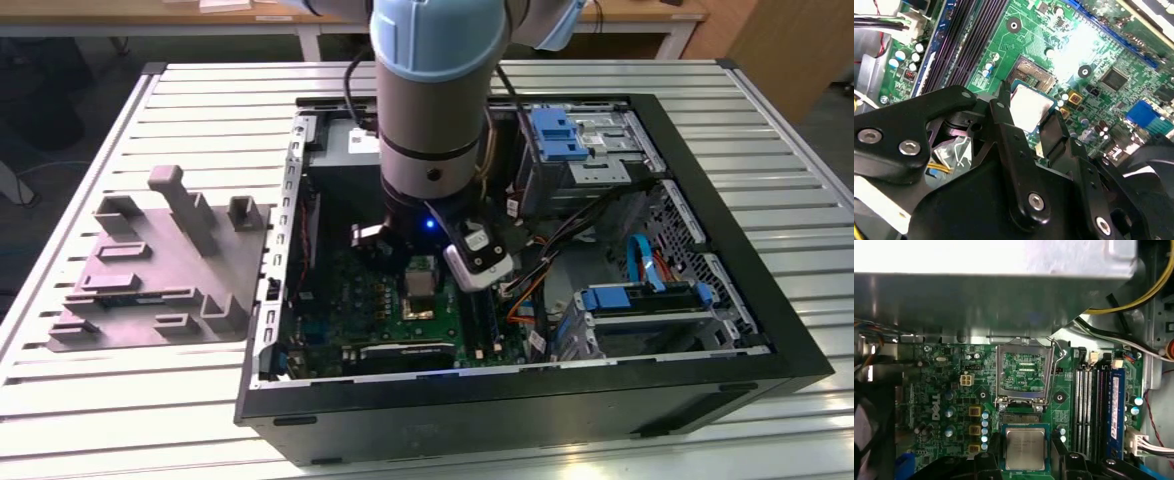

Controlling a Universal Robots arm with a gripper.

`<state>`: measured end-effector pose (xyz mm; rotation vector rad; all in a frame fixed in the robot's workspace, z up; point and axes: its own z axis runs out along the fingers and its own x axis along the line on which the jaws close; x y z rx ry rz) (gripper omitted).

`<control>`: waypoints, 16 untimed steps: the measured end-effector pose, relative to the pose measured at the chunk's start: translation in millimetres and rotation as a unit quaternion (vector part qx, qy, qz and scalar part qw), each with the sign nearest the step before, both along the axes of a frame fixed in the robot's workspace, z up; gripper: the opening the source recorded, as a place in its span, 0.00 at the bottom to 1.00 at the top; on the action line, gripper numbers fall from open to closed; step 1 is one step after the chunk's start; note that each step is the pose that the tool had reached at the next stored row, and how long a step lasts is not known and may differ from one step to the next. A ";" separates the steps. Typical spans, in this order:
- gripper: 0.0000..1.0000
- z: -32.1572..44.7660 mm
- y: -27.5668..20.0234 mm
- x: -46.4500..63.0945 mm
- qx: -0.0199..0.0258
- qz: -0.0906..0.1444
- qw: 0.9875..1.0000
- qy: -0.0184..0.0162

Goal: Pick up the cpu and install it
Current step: 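Place the cpu into insertion slot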

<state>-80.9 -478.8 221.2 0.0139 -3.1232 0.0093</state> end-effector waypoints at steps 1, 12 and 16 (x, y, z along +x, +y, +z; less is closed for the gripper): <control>0.47 -1.8 -0.1 0.0 0.000 0.000 1.000 0.000; 0.47 -20.6 -3.8 -0.4 0.000 0.000 1.000 0.000; 0.47 -21.7 -3.8 -0.8 0.000 0.000 1.000 0.000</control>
